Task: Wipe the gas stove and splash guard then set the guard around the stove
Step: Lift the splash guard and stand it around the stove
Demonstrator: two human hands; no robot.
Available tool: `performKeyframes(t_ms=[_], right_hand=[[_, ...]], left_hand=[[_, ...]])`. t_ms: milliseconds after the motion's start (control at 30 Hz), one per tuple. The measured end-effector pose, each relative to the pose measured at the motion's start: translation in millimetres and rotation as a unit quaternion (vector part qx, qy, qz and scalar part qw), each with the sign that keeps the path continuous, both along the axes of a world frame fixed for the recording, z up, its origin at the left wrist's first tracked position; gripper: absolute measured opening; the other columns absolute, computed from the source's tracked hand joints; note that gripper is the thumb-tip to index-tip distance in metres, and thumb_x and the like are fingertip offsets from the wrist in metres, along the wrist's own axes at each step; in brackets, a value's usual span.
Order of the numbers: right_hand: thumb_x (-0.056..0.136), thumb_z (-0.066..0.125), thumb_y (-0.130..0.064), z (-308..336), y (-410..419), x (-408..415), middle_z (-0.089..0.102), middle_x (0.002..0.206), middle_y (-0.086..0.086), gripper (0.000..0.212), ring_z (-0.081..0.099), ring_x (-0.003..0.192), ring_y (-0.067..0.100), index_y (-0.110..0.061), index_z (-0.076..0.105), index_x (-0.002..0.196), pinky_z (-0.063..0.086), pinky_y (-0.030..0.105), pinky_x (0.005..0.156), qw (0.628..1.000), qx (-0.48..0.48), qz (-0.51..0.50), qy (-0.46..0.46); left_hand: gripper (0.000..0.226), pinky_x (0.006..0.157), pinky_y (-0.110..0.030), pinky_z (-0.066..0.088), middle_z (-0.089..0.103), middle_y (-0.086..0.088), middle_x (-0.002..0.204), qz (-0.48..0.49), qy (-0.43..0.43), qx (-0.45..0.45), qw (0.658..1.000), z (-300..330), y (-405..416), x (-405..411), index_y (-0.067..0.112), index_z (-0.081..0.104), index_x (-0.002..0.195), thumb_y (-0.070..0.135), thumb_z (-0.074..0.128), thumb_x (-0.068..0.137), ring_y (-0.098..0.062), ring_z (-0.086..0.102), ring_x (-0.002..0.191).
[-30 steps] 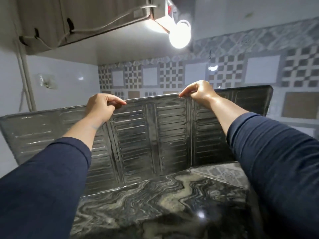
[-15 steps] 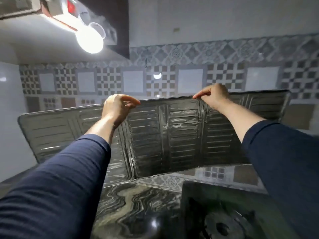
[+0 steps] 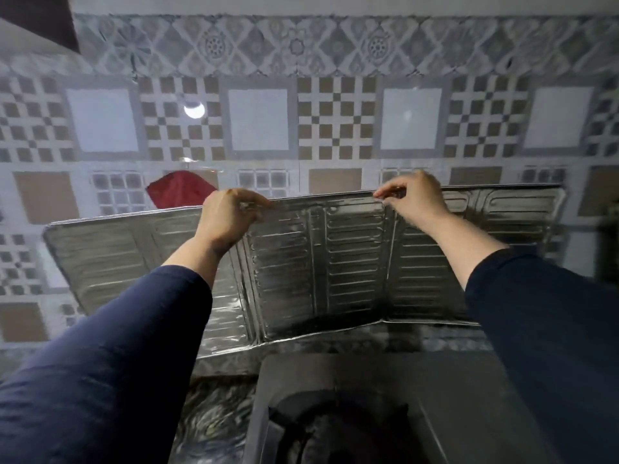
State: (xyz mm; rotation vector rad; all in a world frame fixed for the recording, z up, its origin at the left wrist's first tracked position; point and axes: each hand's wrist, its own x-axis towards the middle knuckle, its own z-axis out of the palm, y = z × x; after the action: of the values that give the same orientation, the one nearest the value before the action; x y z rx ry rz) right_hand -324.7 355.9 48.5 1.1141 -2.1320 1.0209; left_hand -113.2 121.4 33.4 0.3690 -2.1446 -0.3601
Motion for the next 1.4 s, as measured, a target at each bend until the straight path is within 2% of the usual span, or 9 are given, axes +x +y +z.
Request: performKeyframes(t_ms=[300, 433, 600, 733, 867, 1000, 1100, 1267, 1400], right_hand=[[0.076, 0.075, -0.012, -64.6, -10.2, -53.4, 0.075, 0.094, -0.001, 0.020, 0.063, 0.101, 0.026, -0.028, 0.076, 0.089, 0.044, 0.046, 0.099, 0.999, 0.007, -0.034, -0.042], [0.076, 0.074, -0.010, -99.8, -15.0, -70.2, 0.075, 0.093, -0.003, 0.027, 0.061, 0.102, 0.027, -0.035, 0.074, 0.086, 0.045, 0.048, 0.097, 0.997, 0.013, -0.030, -0.074], [0.077, 0.074, -0.011, -130.3, -17.3, -77.3, 0.073, 0.098, -0.003, 0.019, 0.056, 0.107, 0.026, -0.026, 0.076, 0.090, 0.042, 0.047, 0.100, 0.995, 0.040, -0.038, -0.089], [0.077, 0.073, -0.011, -153.2, -15.6, -82.7, 0.073, 0.098, -0.003, 0.024, 0.058, 0.106, 0.026, -0.032, 0.073, 0.088, 0.044, 0.051, 0.098, 0.992, 0.028, -0.027, -0.117], [0.080, 0.071, -0.013, -156.1, -14.5, -80.3, 0.072, 0.103, 0.000, 0.021, 0.052, 0.107, 0.027, -0.029, 0.073, 0.093, 0.039, 0.050, 0.098, 0.994, 0.028, -0.052, -0.089], [0.082, 0.070, -0.022, -149.6, -24.5, -67.8, 0.070, 0.109, -0.008, 0.019, 0.048, 0.110, 0.024, -0.033, 0.073, 0.097, 0.027, 0.039, 0.095, 0.993, 0.074, -0.075, -0.050], [0.084, 0.068, -0.022, -148.3, -45.7, -49.4, 0.070, 0.112, -0.011, 0.019, 0.051, 0.109, 0.021, -0.034, 0.073, 0.097, 0.028, 0.039, 0.099, 0.995, 0.101, -0.014, -0.012], [0.087, 0.062, -0.009, -143.0, -94.5, -17.3, 0.072, 0.112, -0.002, 0.027, 0.061, 0.109, 0.019, -0.026, 0.072, 0.106, 0.046, 0.038, 0.100, 0.989, 0.090, 0.103, -0.048], [0.090, 0.055, -0.002, -142.3, -111.3, -5.4, 0.071, 0.114, 0.004, 0.029, 0.063, 0.109, 0.021, -0.018, 0.072, 0.107, 0.046, 0.034, 0.100, 0.988, 0.080, 0.107, -0.072]], left_hand=[[0.022, 0.091, -0.033, 0.052, 0.077, 0.001, 0.095, -0.031, -0.047, 0.049, 0.997, -65.5, -21.6, -70.5, 0.027, 0.077, 0.091, 0.010, 0.073, 0.077, -0.013, 0.069, 0.095], [0.021, 0.085, -0.026, 0.049, 0.076, 0.000, 0.094, -0.033, -0.067, 0.048, 0.996, -92.3, -22.0, -82.1, 0.024, 0.077, 0.093, 0.009, 0.071, 0.079, -0.015, 0.068, 0.093], [0.021, 0.083, -0.019, 0.044, 0.075, 0.003, 0.099, -0.030, -0.094, 0.072, 0.992, -121.2, -21.2, -92.5, 0.024, 0.077, 0.094, 0.009, 0.070, 0.081, -0.007, 0.063, 0.088], [0.021, 0.084, -0.021, 0.047, 0.076, 0.002, 0.098, -0.013, -0.097, 0.069, 0.993, -134.9, -20.0, -98.0, 0.029, 0.076, 0.093, 0.012, 0.070, 0.082, -0.012, 0.068, 0.094], [0.018, 0.089, -0.031, 0.051, 0.076, 0.001, 0.102, -0.005, -0.106, 0.040, 0.994, -134.6, -21.2, -99.6, 0.031, 0.075, 0.094, 0.018, 0.069, 0.083, -0.017, 0.068, 0.100], [0.020, 0.091, -0.035, 0.051, 0.075, 0.002, 0.105, -0.010, -0.119, 0.043, 0.992, -131.5, -23.0, -99.3, 0.031, 0.075, 0.096, 0.017, 0.065, 0.086, -0.017, 0.067, 0.103], [0.022, 0.094, -0.036, 0.051, 0.074, 0.001, 0.107, -0.024, -0.127, 0.050, 0.990, -131.3, -23.7, -98.9, 0.028, 0.076, 0.096, 0.012, 0.063, 0.088, -0.017, 0.066, 0.105], [0.024, 0.093, -0.037, 0.050, 0.073, 0.000, 0.101, -0.059, -0.116, 0.097, 0.987, -121.0, -24.1, -91.2, 0.024, 0.066, 0.082, 0.001, 0.061, 0.085, -0.016, 0.064, 0.102], [0.015, 0.084, -0.036, 0.051, 0.072, 0.008, 0.100, -0.018, -0.143, 0.066, 0.987, -109.7, -36.0, -71.0, 0.028, 0.067, 0.091, 0.014, 0.063, 0.087, -0.012, 0.064, 0.096]])
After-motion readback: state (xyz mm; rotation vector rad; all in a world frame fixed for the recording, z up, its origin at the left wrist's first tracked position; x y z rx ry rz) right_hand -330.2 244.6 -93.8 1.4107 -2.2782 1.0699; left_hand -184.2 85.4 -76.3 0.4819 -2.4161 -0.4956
